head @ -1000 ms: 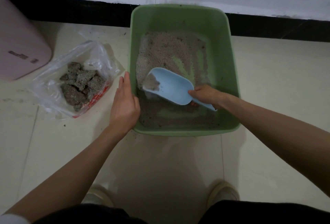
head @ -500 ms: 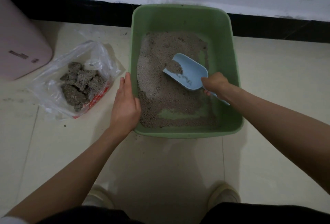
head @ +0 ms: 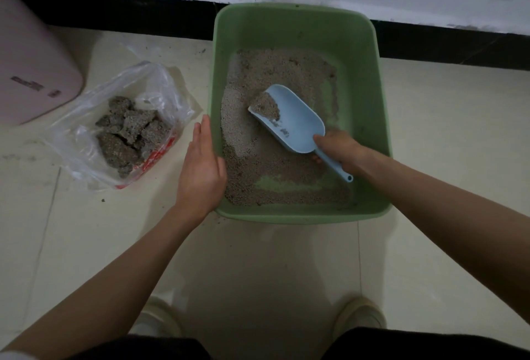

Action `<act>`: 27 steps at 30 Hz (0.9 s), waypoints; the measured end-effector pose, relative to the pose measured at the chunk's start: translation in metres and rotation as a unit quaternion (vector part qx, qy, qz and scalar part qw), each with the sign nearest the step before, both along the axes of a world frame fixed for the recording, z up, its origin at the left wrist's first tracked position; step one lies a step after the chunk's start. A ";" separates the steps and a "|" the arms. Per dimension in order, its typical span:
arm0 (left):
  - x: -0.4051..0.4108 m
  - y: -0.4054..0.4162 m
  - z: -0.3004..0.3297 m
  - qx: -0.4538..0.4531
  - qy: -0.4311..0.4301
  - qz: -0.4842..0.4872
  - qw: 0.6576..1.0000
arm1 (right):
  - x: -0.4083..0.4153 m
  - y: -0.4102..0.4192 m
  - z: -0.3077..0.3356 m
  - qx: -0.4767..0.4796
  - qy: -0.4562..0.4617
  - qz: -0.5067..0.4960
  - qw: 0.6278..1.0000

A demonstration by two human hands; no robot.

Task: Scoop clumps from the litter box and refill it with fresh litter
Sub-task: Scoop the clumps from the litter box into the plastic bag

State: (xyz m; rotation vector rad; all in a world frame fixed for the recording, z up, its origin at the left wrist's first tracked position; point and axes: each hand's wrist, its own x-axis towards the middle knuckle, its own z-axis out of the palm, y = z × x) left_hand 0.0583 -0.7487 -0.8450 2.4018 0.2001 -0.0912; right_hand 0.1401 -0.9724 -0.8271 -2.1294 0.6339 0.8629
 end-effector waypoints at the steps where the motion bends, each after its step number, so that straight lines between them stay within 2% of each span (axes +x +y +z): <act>1: 0.000 0.000 0.000 0.001 0.001 0.000 1.000 | -0.002 -0.003 0.000 -0.002 -0.003 0.016 1.000; 7: 0.000 0.001 -0.001 0.006 0.007 -0.005 1.000 | -0.006 -0.017 0.013 -0.057 -0.015 0.182 0.982; 13: 0.000 0.002 0.000 0.002 0.018 -0.010 1.000 | -0.003 -0.006 0.012 -0.150 0.033 0.344 0.926; 18: 0.000 0.003 0.000 0.001 0.020 -0.012 1.000 | -0.002 0.002 0.009 -0.201 0.018 0.383 0.902; 27: 0.000 0.002 0.001 -0.004 0.020 -0.006 1.000 | -0.002 0.022 0.005 -0.175 0.005 0.398 0.901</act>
